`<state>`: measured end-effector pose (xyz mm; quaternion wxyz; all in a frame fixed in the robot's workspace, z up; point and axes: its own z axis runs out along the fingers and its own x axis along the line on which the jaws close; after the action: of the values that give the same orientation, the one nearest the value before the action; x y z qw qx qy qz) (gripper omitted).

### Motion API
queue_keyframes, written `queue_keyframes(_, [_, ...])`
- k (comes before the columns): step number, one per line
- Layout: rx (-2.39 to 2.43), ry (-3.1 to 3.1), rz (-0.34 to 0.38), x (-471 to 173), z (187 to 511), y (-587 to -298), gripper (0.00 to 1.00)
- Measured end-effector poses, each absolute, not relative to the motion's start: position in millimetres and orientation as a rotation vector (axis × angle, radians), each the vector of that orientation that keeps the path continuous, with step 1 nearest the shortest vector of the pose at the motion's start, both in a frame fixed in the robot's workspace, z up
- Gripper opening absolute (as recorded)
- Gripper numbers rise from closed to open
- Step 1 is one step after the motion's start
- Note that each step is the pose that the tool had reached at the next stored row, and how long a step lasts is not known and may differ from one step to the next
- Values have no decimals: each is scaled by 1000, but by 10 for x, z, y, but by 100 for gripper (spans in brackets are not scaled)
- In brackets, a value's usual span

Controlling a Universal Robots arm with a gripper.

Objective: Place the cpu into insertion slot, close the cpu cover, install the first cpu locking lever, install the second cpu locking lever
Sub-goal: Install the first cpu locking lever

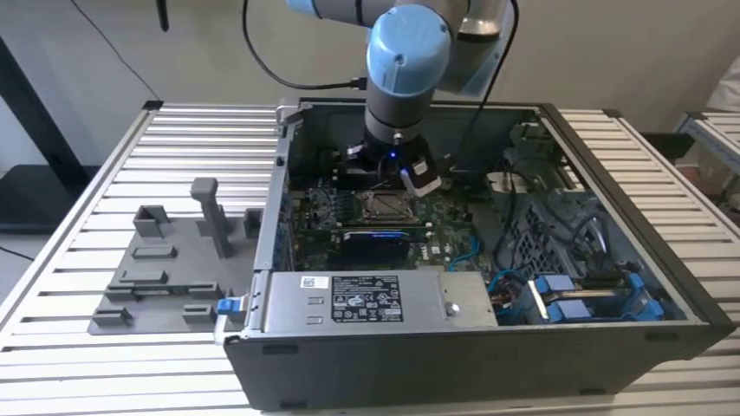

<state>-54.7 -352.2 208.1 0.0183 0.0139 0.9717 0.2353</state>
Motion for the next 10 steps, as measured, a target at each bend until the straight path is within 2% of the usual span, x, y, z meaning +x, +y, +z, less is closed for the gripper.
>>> queue_keyframes(10, [44, 3021, 707, -847, 2060, -3527, 11])
